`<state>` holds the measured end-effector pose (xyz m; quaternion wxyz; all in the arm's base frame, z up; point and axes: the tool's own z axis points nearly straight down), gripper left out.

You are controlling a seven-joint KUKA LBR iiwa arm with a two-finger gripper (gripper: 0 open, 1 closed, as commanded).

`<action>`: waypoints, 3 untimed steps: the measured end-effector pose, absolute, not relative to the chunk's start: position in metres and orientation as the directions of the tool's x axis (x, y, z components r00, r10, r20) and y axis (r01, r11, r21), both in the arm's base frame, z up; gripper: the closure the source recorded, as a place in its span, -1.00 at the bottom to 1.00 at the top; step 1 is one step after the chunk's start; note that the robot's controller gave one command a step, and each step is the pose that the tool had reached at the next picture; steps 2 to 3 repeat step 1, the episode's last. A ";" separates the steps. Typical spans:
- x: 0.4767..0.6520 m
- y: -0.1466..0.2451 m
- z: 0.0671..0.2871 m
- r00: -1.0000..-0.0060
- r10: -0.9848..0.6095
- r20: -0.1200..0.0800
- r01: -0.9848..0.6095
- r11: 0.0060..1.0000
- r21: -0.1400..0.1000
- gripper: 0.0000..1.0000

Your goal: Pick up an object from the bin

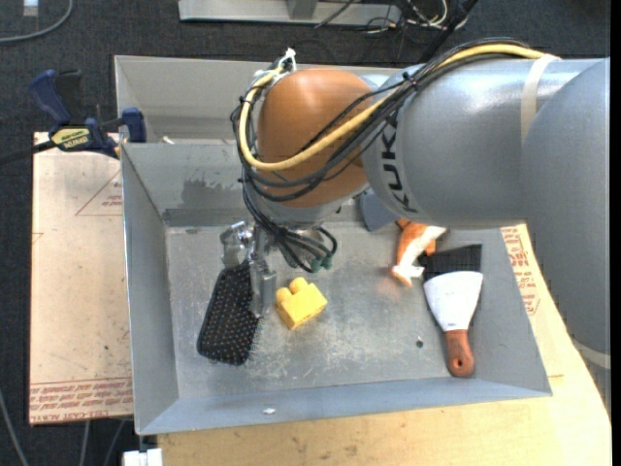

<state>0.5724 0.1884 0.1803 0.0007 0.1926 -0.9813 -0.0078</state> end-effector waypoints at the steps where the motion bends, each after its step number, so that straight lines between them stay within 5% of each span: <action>1: 0.567 0.190 0.214 -0.917 -0.400 0.001 -0.400 0.916 0.016 1.00; 3: 0.567 0.190 0.214 -0.917 -0.400 0.001 -0.400 0.916 0.016 1.00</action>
Offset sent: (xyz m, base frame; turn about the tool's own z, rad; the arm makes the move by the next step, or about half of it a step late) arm -0.0146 -0.0004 0.1002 -0.0461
